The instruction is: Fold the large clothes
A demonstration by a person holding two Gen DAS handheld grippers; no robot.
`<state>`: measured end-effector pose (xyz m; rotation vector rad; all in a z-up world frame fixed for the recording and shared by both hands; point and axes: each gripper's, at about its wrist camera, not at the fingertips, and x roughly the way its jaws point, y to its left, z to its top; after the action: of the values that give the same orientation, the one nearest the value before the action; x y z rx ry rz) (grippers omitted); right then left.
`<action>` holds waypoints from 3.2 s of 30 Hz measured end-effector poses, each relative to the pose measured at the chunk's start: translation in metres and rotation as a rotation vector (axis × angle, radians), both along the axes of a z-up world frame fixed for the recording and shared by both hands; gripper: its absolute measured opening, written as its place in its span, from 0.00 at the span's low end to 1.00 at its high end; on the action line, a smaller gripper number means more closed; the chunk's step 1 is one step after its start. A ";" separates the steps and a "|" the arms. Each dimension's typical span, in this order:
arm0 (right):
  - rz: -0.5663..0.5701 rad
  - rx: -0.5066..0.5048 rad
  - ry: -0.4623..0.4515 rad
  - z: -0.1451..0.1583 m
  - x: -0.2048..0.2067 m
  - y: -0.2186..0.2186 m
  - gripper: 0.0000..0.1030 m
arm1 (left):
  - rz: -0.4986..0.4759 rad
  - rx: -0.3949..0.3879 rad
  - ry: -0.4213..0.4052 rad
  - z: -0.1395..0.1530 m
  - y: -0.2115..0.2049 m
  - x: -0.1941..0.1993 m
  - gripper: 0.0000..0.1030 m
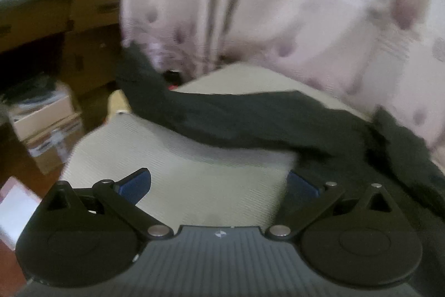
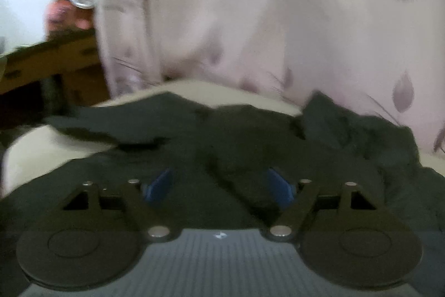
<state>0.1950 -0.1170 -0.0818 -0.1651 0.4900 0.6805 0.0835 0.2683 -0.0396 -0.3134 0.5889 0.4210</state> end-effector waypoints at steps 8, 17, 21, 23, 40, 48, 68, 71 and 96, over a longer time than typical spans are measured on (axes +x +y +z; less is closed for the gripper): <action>-0.012 -0.054 0.063 -0.026 -0.023 -0.009 0.77 | 0.079 -0.048 0.017 0.021 0.090 0.046 1.00; -0.043 0.026 0.148 -0.039 -0.026 -0.018 0.77 | 0.153 -0.013 0.207 0.006 0.137 0.126 0.83; -0.055 0.026 0.150 -0.032 -0.034 -0.028 0.77 | 0.142 -0.031 0.274 0.000 0.139 0.137 0.07; -0.070 0.035 0.144 -0.028 -0.039 -0.039 0.77 | 0.166 -0.042 0.204 0.015 0.133 0.129 0.06; -0.333 0.364 0.175 -0.003 -0.079 -0.183 0.78 | -0.450 0.232 -0.215 0.166 -0.203 0.163 0.06; -0.416 0.438 0.192 -0.007 -0.086 -0.234 0.82 | -0.742 0.250 -0.168 0.087 -0.337 0.176 0.07; -0.326 0.504 0.211 0.020 -0.023 -0.230 0.83 | -0.696 0.219 -0.214 0.016 -0.275 0.114 1.00; -0.357 0.427 0.212 0.021 0.020 -0.213 0.83 | -0.612 0.218 -0.127 0.007 -0.241 0.102 0.98; -0.500 0.244 0.270 0.036 -0.216 -0.291 0.96 | -0.436 0.088 0.028 0.000 -0.052 -0.083 1.00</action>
<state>-0.0213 -0.4076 -0.0456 0.2777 0.6707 0.2656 0.0003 0.2160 -0.0401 -0.0889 0.6441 0.0309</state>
